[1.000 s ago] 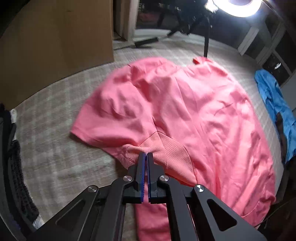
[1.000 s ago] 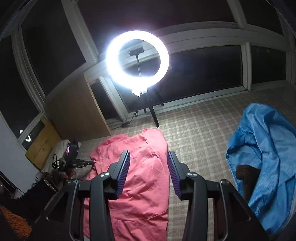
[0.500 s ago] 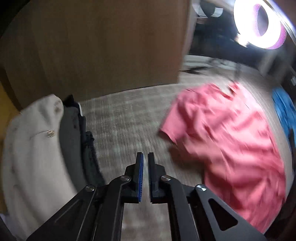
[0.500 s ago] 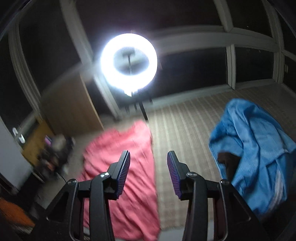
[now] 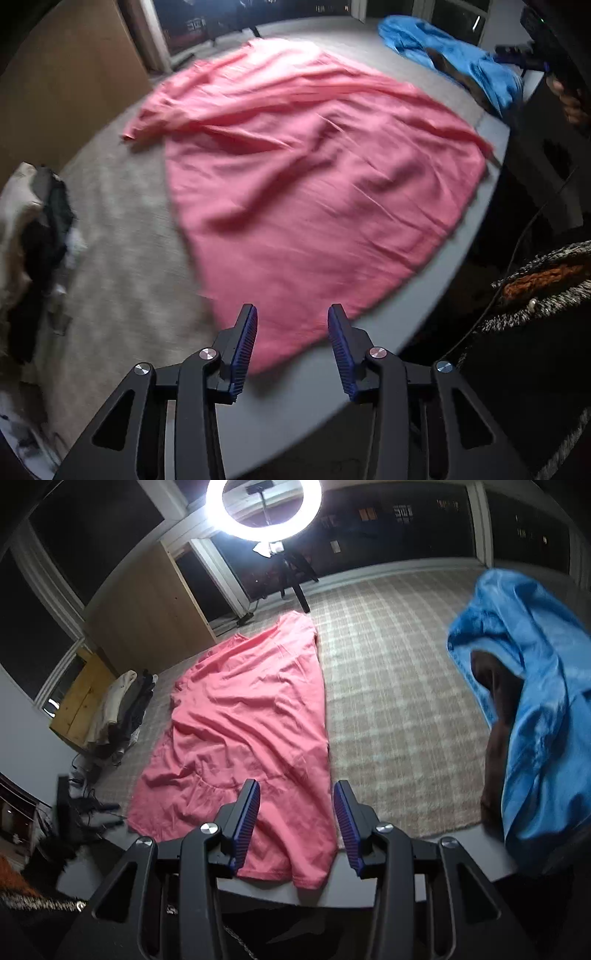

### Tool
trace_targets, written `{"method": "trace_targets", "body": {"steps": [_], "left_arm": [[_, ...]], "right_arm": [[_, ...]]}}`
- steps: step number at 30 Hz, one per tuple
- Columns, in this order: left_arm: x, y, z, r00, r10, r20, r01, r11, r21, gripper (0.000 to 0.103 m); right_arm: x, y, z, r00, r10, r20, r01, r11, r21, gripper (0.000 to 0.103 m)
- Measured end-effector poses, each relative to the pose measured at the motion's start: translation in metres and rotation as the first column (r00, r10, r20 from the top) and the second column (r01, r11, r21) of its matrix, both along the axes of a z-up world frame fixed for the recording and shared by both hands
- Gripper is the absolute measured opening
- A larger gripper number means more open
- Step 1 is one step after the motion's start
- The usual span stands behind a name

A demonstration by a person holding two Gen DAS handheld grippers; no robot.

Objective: Fold clothes

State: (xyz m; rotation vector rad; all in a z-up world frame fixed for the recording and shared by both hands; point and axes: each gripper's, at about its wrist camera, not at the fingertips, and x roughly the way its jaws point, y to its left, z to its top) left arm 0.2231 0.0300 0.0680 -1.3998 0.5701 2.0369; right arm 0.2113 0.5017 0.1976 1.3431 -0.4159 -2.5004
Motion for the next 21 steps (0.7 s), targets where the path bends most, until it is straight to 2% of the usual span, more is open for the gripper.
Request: {"method": "trace_targets", "body": {"steps": [5,8,14,16,18,21], "left_arm": [[-0.003,0.008,-0.029,0.992,0.118,0.038,-0.118,0.993,-0.004,0.037],[-0.009,0.005,-0.031,0.983,0.174,0.062,-0.178,0.983,0.053,0.036],[-0.012,0.008,-0.035,0.977,0.206,0.051,-0.208,0.978,0.034,0.036],[-0.014,0.006,-0.034,0.973,0.224,0.057,-0.226,0.973,0.038,0.026],[-0.015,0.003,-0.033,0.969,0.236,0.065,-0.240,0.970,0.046,0.006],[-0.016,-0.001,-0.031,0.965,0.253,0.064,-0.257,0.965,0.055,0.002]], "right_arm": [[0.022,0.012,-0.017,1.000,0.012,0.013,-0.012,1.000,-0.004,0.041],[0.035,0.019,-0.026,1.000,0.011,0.023,-0.010,1.000,-0.013,0.041],[0.053,0.029,-0.038,1.000,-0.006,0.029,0.007,0.999,-0.032,0.041],[0.056,0.029,-0.040,1.000,-0.007,0.026,0.008,1.000,-0.029,0.041],[0.058,0.029,-0.042,1.000,-0.006,0.025,0.006,1.000,-0.027,0.041],[0.059,0.028,-0.046,1.000,-0.002,0.026,0.003,0.999,-0.032,0.041]]}}
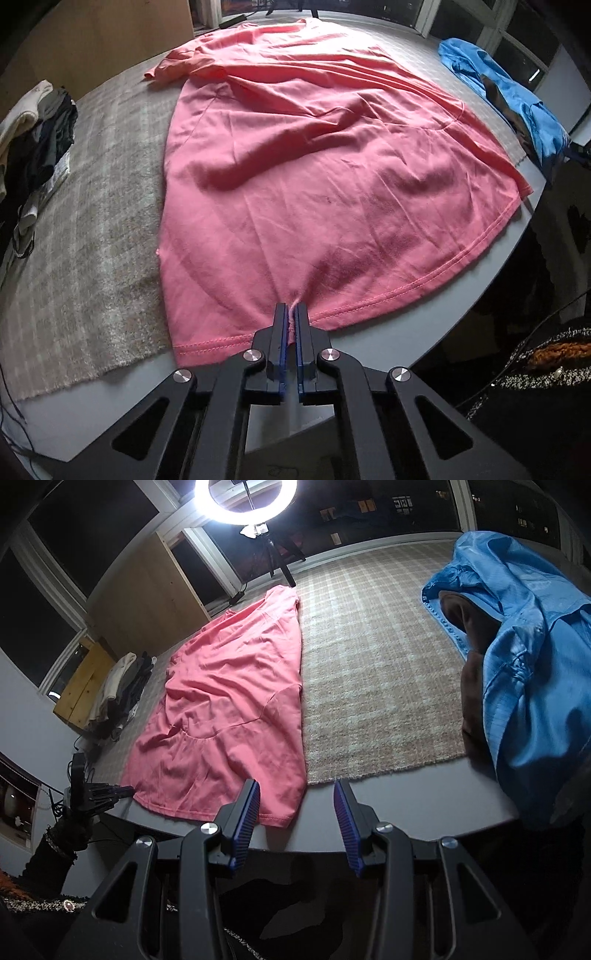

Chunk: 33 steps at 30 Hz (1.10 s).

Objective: Fold clothes

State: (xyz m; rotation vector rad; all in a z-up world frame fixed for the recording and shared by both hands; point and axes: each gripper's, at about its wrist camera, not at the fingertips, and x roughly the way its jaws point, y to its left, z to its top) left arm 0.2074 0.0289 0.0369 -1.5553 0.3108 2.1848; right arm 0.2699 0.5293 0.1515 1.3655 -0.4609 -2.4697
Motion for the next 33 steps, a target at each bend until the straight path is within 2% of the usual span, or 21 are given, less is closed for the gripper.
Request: {"method": "trace_targets", "body": {"steps": [2,4,8,12,15,17,21,24,27,29,33], "left_arm": [[-0.001,-0.004,0.005,1.000,0.020,-0.006,-0.020,1.000,0.019,0.001],[-0.005,-0.016,0.016,0.997,0.072,0.005,-0.072,0.993,0.089,0.001],[-0.013,-0.044,0.049,0.986,0.166,0.022,-0.166,0.951,0.259,0.001],[0.002,-0.044,0.073,0.975,0.222,0.002,-0.209,0.913,0.350,0.001],[0.006,-0.058,0.093,0.960,0.269,-0.077,-0.230,0.917,0.327,0.001],[0.000,-0.081,0.096,0.939,0.336,-0.078,-0.292,0.894,0.341,0.001],[0.000,-0.124,0.089,0.892,0.448,-0.065,-0.407,0.857,0.318,0.001],[0.004,-0.146,0.081,0.858,0.511,-0.055,-0.471,0.824,0.316,0.001],[0.000,-0.150,0.069,0.853,0.521,-0.036,-0.486,0.818,0.309,0.001],[0.001,-0.147,0.067,0.862,0.506,-0.038,-0.473,0.827,0.303,0.001],[0.000,-0.136,0.066,0.877,0.480,-0.032,-0.450,0.841,0.299,0.001]], "right_arm": [[-0.001,-0.004,-0.004,1.000,0.009,0.004,-0.009,1.000,0.003,0.041],[-0.002,-0.009,-0.007,1.000,0.023,0.008,-0.024,1.000,0.012,0.041],[-0.004,-0.025,-0.015,0.997,0.072,0.015,-0.072,0.996,0.049,0.041],[-0.006,-0.045,-0.026,0.991,0.132,0.030,-0.134,0.988,0.075,0.041],[-0.006,-0.060,-0.038,0.982,0.180,0.053,-0.185,0.978,0.099,0.041],[-0.006,-0.067,-0.046,0.977,0.206,0.063,-0.212,0.970,0.116,0.041],[-0.007,-0.083,-0.059,0.966,0.250,0.073,-0.257,0.958,0.128,0.041],[-0.004,-0.106,-0.063,0.947,0.315,0.056,-0.320,0.930,0.182,0.041],[0.002,-0.124,-0.074,0.925,0.379,0.040,-0.378,0.901,0.214,0.041],[0.002,-0.134,-0.079,0.915,0.404,0.028,-0.398,0.885,0.243,0.041],[-0.011,-0.140,-0.085,0.918,0.397,0.016,-0.385,0.879,0.283,0.041]]}}
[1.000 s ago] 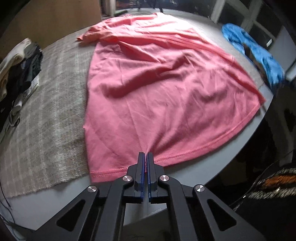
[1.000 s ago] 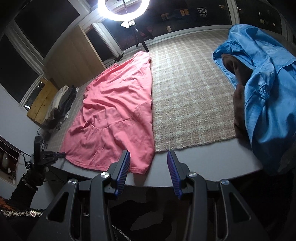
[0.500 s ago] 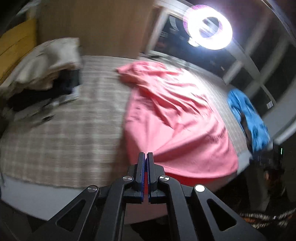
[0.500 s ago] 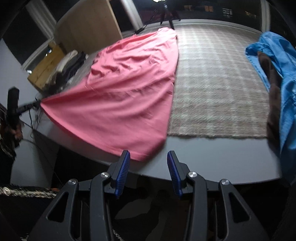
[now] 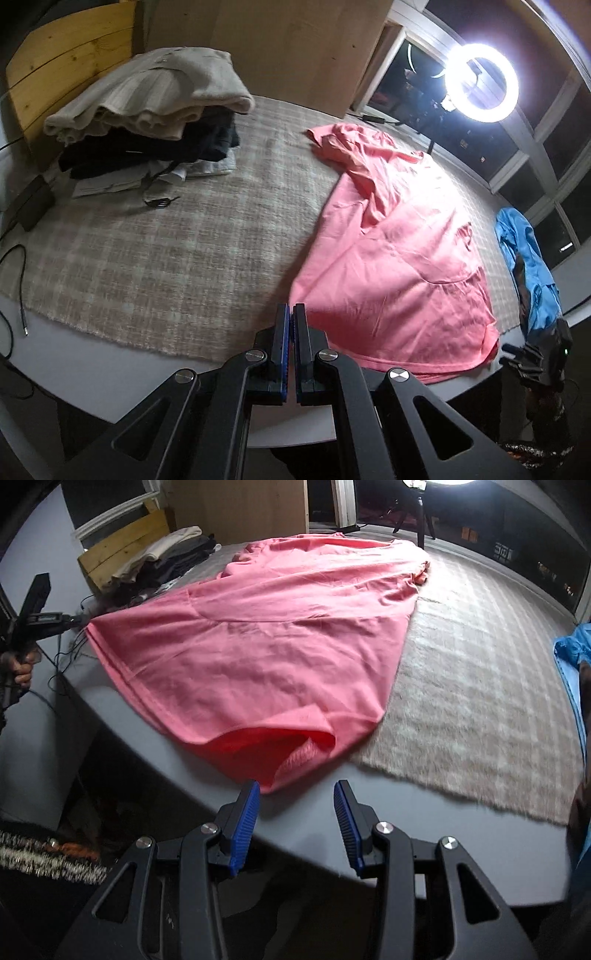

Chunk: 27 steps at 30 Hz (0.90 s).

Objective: Fold clothes

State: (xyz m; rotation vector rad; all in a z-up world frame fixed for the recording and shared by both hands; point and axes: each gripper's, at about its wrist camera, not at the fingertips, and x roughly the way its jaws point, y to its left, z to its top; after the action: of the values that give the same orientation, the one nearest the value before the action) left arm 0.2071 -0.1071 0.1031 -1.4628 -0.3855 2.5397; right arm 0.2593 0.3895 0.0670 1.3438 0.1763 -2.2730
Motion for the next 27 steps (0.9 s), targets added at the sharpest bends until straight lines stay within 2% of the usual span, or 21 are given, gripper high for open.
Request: {"method": "trace_targets", "body": {"steps": [3,7,13,15,17,19,21,24,27], "left_arm": [[-0.001,0.007,0.001,1.000,-0.025,0.003,0.025,1.000,-0.018,0.001],[-0.004,0.008,0.002,1.000,-0.028,0.007,0.028,1.000,-0.014,0.001],[-0.007,0.011,-0.002,0.999,-0.043,0.024,0.044,0.999,-0.024,0.001],[-0.008,0.013,-0.002,0.999,-0.048,0.025,0.049,0.998,-0.027,0.001],[-0.009,0.014,-0.002,0.998,-0.053,0.027,0.053,0.998,-0.029,0.001],[-0.006,0.018,0.001,0.998,-0.060,0.034,0.061,0.998,-0.027,0.001],[0.002,0.025,0.005,0.996,-0.076,0.038,0.077,0.997,-0.019,0.001],[0.011,0.045,0.007,0.991,-0.126,0.043,0.126,0.992,-0.008,0.001],[0.012,0.067,-0.003,0.981,-0.184,0.061,0.184,0.983,0.000,0.002]], "right_arm": [[-0.006,-0.002,0.004,0.999,-0.002,-0.034,0.002,1.000,-0.008,0.041],[-0.020,-0.011,-0.004,0.999,0.020,-0.042,-0.018,0.998,0.060,0.039],[-0.034,-0.016,-0.010,0.998,0.051,-0.032,-0.049,0.996,0.073,0.016],[-0.036,-0.021,-0.016,0.998,0.058,-0.024,-0.055,0.992,0.116,0.004],[-0.034,-0.019,-0.012,0.998,0.045,-0.042,-0.040,0.993,0.113,0.002],[-0.027,-0.006,0.007,0.996,-0.010,-0.086,0.019,0.995,0.095,0.002],[-0.011,0.020,0.042,0.986,-0.096,-0.137,0.102,0.994,0.034,0.002],[0.009,0.060,0.090,0.952,-0.230,-0.200,0.222,0.973,-0.061,0.002],[0.008,0.072,0.092,0.942,-0.263,-0.210,0.265,0.964,-0.020,0.002]]}}
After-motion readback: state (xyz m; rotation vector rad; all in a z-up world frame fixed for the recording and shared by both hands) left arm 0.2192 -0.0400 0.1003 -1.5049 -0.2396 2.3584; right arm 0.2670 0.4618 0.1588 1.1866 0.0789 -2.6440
